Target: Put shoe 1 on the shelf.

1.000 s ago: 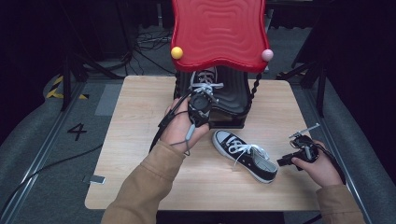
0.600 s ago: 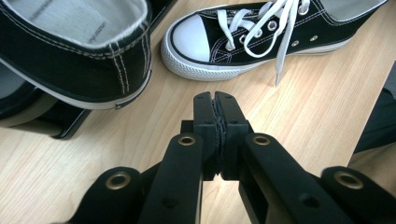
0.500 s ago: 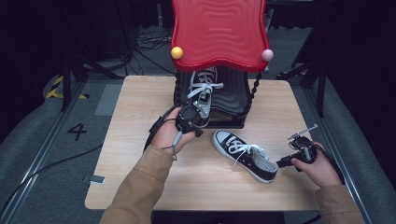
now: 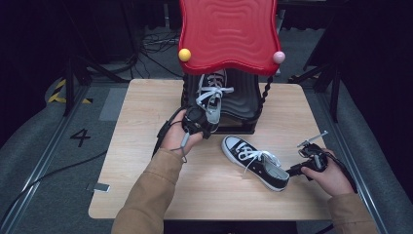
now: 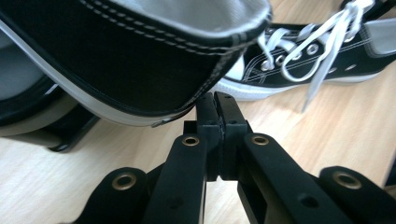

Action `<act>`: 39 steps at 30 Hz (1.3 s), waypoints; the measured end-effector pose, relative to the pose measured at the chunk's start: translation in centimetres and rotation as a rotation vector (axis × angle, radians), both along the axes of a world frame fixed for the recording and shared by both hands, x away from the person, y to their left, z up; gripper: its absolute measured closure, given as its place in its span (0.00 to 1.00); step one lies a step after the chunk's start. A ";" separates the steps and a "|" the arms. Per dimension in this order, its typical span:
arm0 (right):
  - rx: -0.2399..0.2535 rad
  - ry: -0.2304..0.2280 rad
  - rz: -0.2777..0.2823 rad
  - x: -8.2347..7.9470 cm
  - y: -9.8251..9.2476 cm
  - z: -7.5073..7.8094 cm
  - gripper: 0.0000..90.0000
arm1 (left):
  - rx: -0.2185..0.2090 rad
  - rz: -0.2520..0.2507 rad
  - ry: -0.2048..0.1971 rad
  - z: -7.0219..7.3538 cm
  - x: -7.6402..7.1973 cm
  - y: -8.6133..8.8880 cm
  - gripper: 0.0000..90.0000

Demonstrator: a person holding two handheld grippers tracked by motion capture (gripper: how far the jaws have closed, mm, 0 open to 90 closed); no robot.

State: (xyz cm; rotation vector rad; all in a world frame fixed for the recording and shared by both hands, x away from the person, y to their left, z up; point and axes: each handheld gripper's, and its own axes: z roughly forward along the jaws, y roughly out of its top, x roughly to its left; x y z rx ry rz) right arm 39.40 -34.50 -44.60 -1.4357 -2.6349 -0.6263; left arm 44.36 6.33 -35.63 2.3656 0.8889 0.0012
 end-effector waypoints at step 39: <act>0.015 0.007 -0.024 0.0 0.0 -0.4 0.67 | -0.002 0.218 -0.181 1.6 1.7 -4.2 1.00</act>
